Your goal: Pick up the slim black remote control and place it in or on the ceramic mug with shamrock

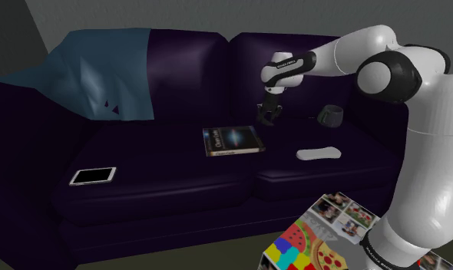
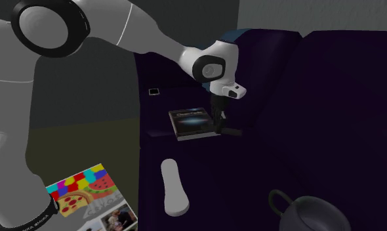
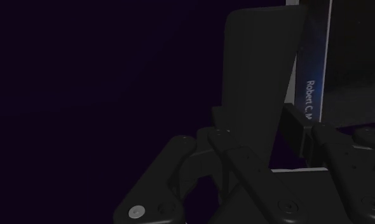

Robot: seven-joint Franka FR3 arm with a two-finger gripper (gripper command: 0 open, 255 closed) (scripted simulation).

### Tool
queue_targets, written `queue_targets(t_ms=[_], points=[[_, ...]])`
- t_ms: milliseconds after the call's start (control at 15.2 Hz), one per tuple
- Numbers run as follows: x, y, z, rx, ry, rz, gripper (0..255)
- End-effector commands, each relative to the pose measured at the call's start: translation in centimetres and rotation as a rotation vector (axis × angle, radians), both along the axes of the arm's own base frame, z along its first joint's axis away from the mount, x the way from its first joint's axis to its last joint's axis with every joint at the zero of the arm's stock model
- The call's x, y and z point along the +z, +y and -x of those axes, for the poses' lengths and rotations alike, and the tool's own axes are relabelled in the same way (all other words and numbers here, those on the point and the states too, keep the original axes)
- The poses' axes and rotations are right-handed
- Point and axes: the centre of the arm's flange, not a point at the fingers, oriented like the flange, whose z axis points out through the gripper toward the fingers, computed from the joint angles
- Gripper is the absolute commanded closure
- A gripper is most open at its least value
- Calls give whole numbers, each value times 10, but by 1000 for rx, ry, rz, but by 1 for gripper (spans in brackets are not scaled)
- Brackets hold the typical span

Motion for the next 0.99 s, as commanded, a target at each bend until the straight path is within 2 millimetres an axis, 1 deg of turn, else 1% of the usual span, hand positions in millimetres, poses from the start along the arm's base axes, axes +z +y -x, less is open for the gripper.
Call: queue_targets(t_ms=[0,924], points=[[10,-1,0,0,0,0,255],[84,-1,0,0,0,0,255]])
